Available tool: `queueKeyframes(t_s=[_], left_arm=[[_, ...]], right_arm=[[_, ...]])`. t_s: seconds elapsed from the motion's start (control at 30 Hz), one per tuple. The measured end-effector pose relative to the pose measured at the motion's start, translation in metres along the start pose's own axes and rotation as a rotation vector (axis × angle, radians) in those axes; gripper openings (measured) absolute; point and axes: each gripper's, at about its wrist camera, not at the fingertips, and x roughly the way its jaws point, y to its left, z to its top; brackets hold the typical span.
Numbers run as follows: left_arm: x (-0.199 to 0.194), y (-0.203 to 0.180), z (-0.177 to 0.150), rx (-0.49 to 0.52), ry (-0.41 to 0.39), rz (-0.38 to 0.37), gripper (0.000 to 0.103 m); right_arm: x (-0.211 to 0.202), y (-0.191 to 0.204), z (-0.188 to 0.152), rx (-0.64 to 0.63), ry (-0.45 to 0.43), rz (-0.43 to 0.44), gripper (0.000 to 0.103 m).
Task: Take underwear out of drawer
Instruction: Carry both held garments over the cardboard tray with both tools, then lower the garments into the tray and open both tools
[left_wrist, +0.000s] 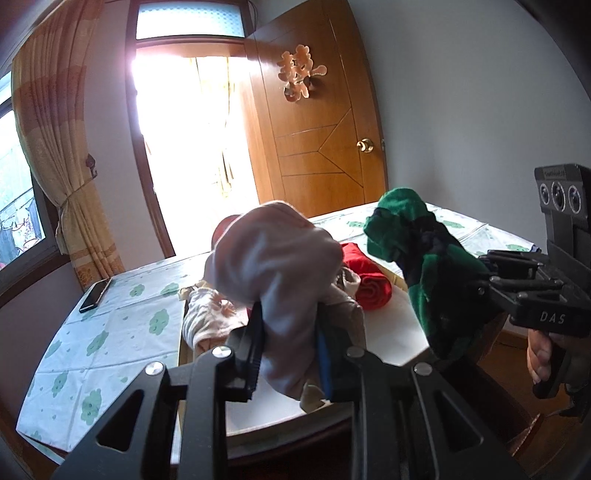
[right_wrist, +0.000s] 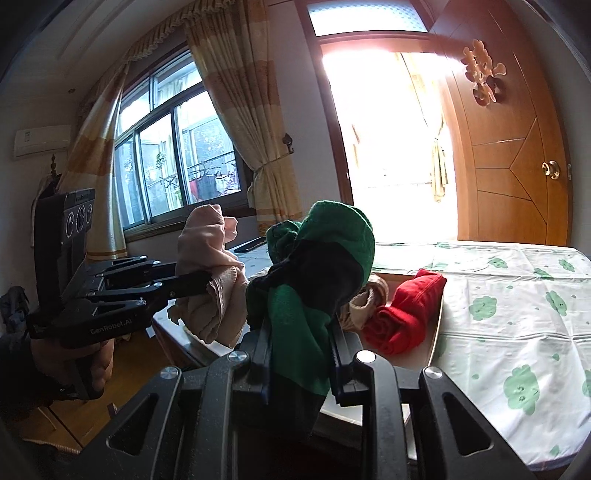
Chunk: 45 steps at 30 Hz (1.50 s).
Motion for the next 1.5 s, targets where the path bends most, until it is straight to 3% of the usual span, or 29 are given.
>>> queueKeyframes(t_s=[0.2, 0.43, 0.63, 0.97, 1.33, 1.5], left_arm=[[0.03, 0.001, 0.019, 0.012, 0.039, 0.01, 0.023], [0.062, 0.014, 0.04, -0.043, 0.091, -0.023, 0.023], [0.091, 0.021, 0.053, -0.047, 0.174, -0.045, 0.023], [0.138, 0.032, 0.054, -0.106, 0.313, -0.089, 0.023], [0.176, 0.038, 0.05, -0.156, 0.388, -0.098, 0.023], [0.181, 0.034, 0.045, -0.154, 0.389, -0.088, 0.025]], right_arm=[[0.014, -0.022, 0.02, 0.041, 0.013, -0.031, 0.026], [0.037, -0.039, 0.04, 0.071, 0.054, -0.085, 0.026], [0.062, -0.05, 0.057, 0.074, 0.103, -0.129, 0.026], [0.099, -0.06, 0.065, 0.098, 0.184, -0.177, 0.026], [0.133, -0.065, 0.069, 0.113, 0.255, -0.201, 0.026], [0.149, -0.072, 0.062, 0.128, 0.332, -0.226, 0.026]])
